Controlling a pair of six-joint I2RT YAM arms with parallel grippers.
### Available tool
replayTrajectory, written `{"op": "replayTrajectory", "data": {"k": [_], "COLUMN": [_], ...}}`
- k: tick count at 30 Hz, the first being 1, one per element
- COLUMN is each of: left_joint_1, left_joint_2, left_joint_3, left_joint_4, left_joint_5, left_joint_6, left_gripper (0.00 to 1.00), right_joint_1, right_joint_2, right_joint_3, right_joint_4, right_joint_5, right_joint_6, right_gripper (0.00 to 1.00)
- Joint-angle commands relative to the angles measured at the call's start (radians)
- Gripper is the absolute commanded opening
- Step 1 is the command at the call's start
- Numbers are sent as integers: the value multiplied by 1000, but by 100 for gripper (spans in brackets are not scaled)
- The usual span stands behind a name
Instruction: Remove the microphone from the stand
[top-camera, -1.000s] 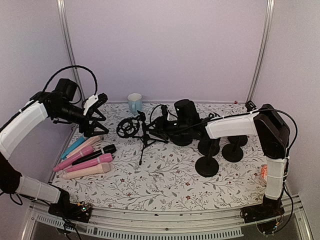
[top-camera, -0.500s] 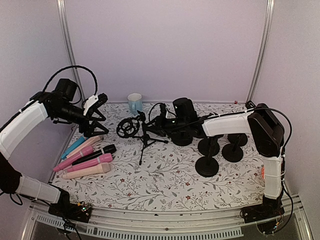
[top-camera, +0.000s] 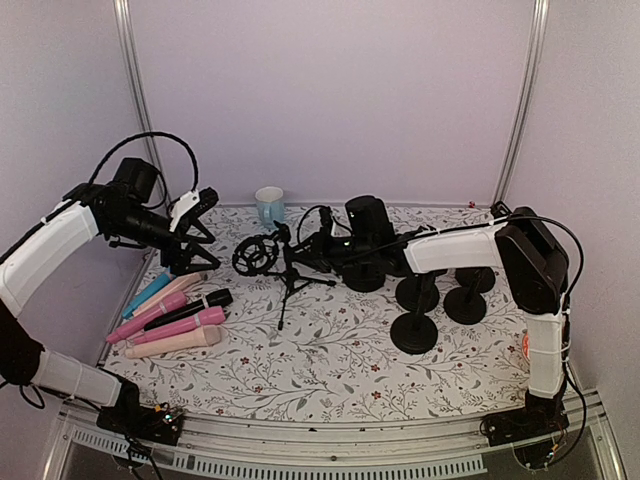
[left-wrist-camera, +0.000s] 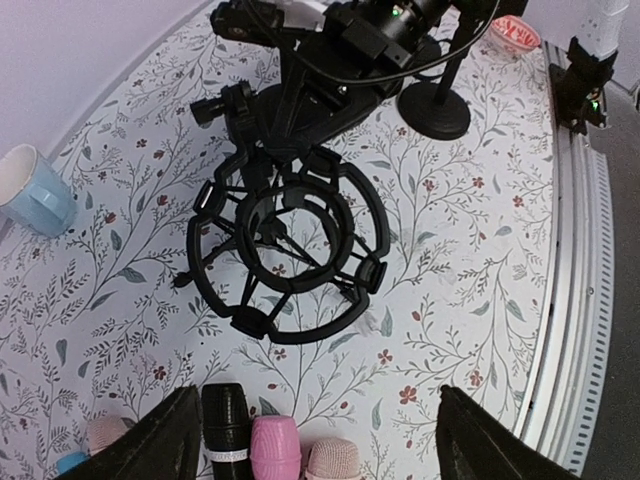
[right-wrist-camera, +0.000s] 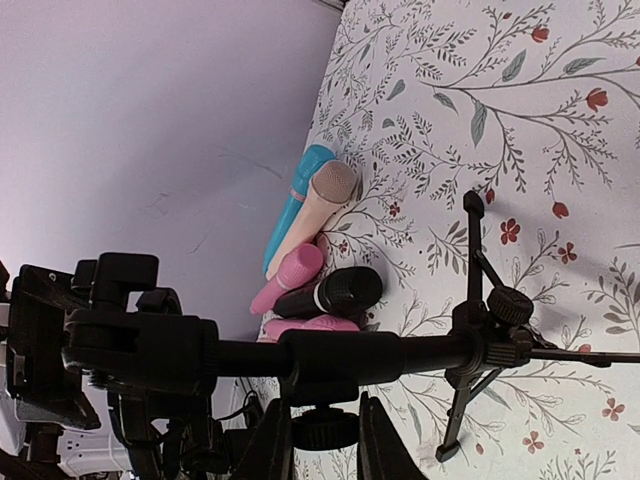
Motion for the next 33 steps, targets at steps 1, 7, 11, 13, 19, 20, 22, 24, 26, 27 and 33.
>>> {"op": "replayTrajectory", "data": {"k": [1, 7, 11, 13, 19, 20, 22, 24, 26, 27, 33], "left_joint_1": [-30, -80, -100, -105, -109, -110, -109, -109, -110, -109, -109], "left_joint_2": [22, 59, 88, 95, 99, 99, 99, 100, 103, 105, 108], "left_joint_3": [-24, -44, -55, -54, -56, -59, -65, -69, -72, -73, -67], "left_joint_4": [28, 70, 97, 107, 116, 118, 122, 126, 129, 131, 131], "left_joint_5": [22, 10, -3, -7, -23, -26, -31, -35, -39, -42, -51], "left_joint_6": [-21, -50, -65, -69, -69, -69, -69, -69, -69, -69, -67], "left_gripper": [81, 79, 78, 78, 77, 77, 77, 77, 77, 77, 76], "right_joint_1": [17, 58, 90, 108, 172, 184, 205, 220, 228, 232, 234], "right_joint_2": [-32, -47, -49, -49, -41, -41, -41, -46, -60, -71, -149], "right_joint_3": [-18, 6, 19, 29, 83, 90, 104, 114, 115, 117, 138], "right_joint_4": [-6, -140, -201, -222, -261, -262, -264, -261, -247, -239, -214], "right_joint_5": [65, 241, 373, 442, 652, 686, 747, 795, 800, 805, 726], "right_joint_6": [-50, -189, -285, -339, -521, -569, -628, -679, -705, -718, -737], "right_gripper": [3, 0, 0, 0, 0, 0, 0, 1, 7, 12, 46]}}
